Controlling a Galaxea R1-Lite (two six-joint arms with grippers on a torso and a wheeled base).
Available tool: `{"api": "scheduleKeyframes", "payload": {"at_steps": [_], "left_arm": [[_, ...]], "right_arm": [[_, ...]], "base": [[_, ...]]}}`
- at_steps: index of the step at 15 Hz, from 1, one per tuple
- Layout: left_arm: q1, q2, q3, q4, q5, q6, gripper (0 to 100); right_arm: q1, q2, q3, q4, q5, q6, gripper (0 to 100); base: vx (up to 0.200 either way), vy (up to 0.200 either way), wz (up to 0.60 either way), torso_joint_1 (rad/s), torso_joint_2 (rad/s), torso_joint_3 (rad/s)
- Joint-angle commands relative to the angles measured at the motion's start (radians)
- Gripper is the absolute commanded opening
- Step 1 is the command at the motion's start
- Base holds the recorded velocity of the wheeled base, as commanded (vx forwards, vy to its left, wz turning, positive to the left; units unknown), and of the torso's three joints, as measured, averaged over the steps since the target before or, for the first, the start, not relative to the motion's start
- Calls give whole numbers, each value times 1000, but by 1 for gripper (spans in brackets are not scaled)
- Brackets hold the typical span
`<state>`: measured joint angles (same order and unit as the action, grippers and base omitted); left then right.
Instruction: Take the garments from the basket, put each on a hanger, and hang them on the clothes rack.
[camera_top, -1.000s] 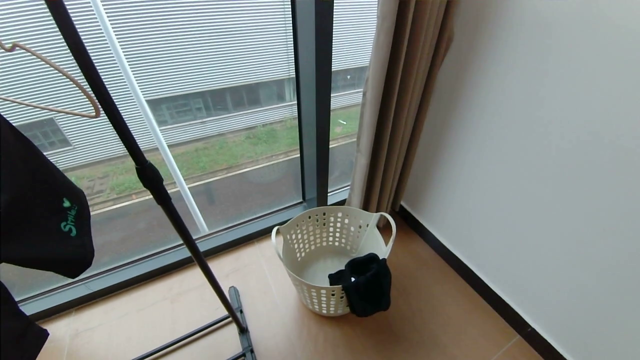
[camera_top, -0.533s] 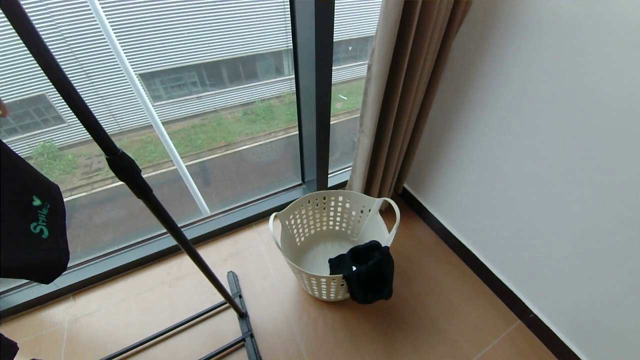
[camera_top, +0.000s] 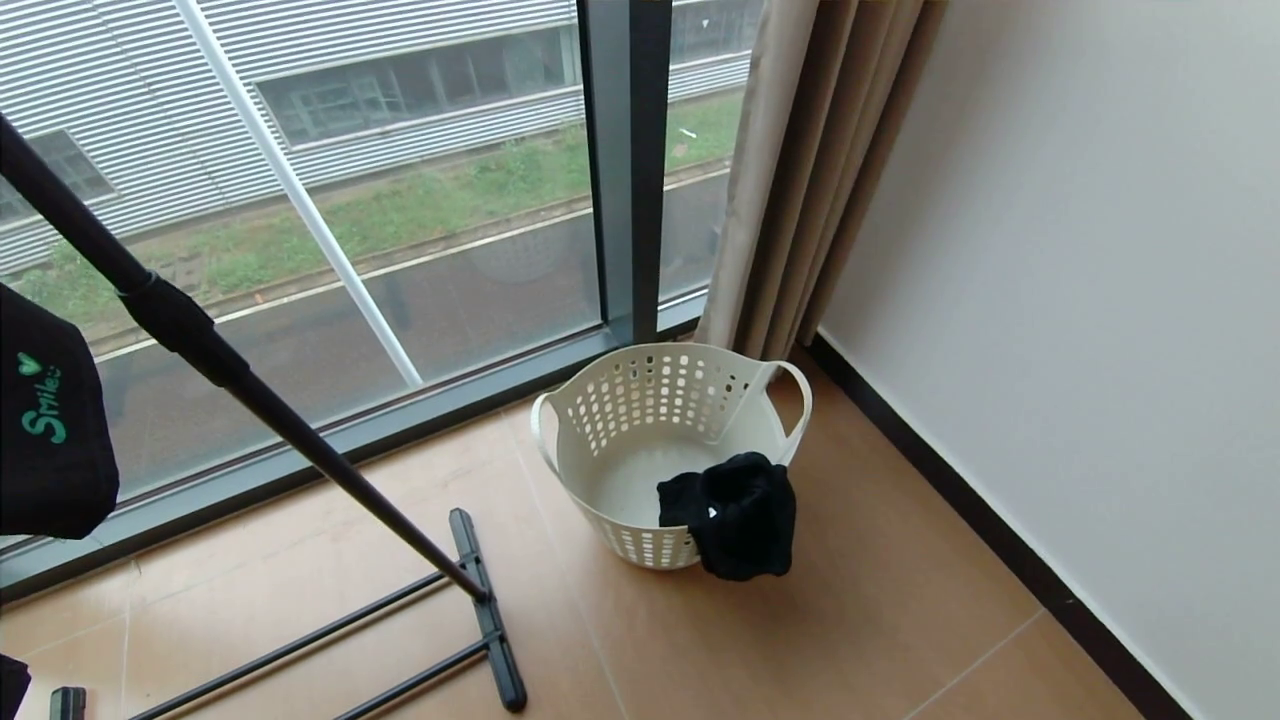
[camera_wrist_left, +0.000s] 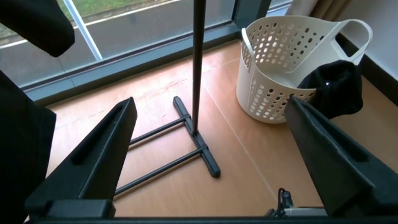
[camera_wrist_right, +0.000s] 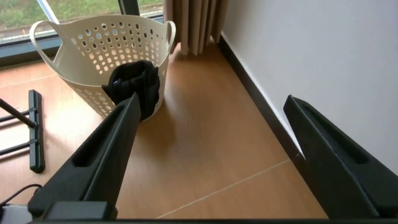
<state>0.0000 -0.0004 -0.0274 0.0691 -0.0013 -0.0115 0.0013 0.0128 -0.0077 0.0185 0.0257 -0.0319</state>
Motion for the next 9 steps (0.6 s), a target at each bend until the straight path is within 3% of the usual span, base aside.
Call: {"api": "scheduleKeyframes", "payload": {"at_steps": [1,9], "left_arm": [[0,0,0,0,0,-1,100],[-2,0,-2,0,-3,-2,100]], "right_arm": [[0,0,0,0,0,0,100],[0,4,-2,3,-1,-2,100]], "base": [[0,0,0,7,2,-198],[0,0,0,6,1,-196]]}}
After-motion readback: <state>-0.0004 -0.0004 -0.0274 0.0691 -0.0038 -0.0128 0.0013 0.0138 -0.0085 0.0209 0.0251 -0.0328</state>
